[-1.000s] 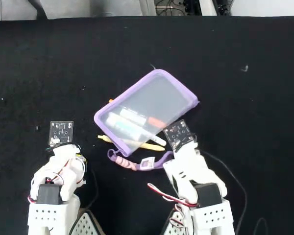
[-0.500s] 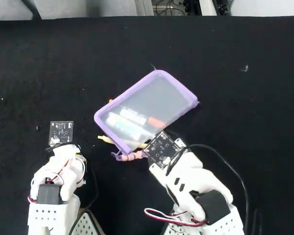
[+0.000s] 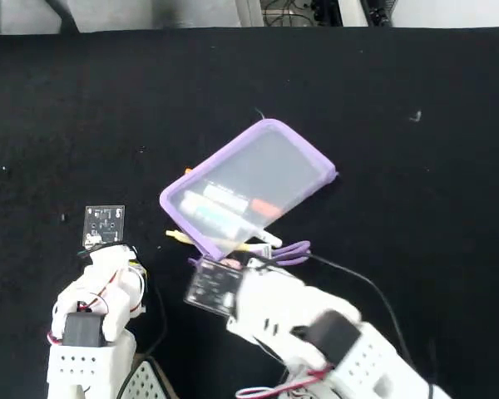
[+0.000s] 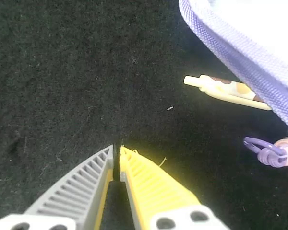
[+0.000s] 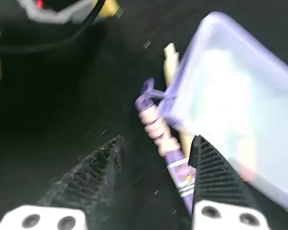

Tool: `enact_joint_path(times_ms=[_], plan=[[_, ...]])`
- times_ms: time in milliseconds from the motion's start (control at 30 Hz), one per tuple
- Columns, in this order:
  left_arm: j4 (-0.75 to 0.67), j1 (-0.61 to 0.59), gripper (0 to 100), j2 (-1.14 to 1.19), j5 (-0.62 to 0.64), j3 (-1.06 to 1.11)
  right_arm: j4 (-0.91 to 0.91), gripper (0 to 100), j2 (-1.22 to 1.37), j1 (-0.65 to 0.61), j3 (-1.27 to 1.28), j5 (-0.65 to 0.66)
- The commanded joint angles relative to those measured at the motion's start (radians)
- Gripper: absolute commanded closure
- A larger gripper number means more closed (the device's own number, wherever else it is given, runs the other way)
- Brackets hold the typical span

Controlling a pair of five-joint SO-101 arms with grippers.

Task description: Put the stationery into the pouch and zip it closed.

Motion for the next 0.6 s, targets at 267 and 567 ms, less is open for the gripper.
enact_joint_path(times_ms=[267,567], plan=[[-0.020,0.012,97,0.000,0.008,0.024,-0.311,77.9,0.659,-0.015,-0.147,0.058],[-0.020,0.012,97,0.000,0.008,0.024,-0.534,77.9,0.871,0.084,-0.189,0.183]])
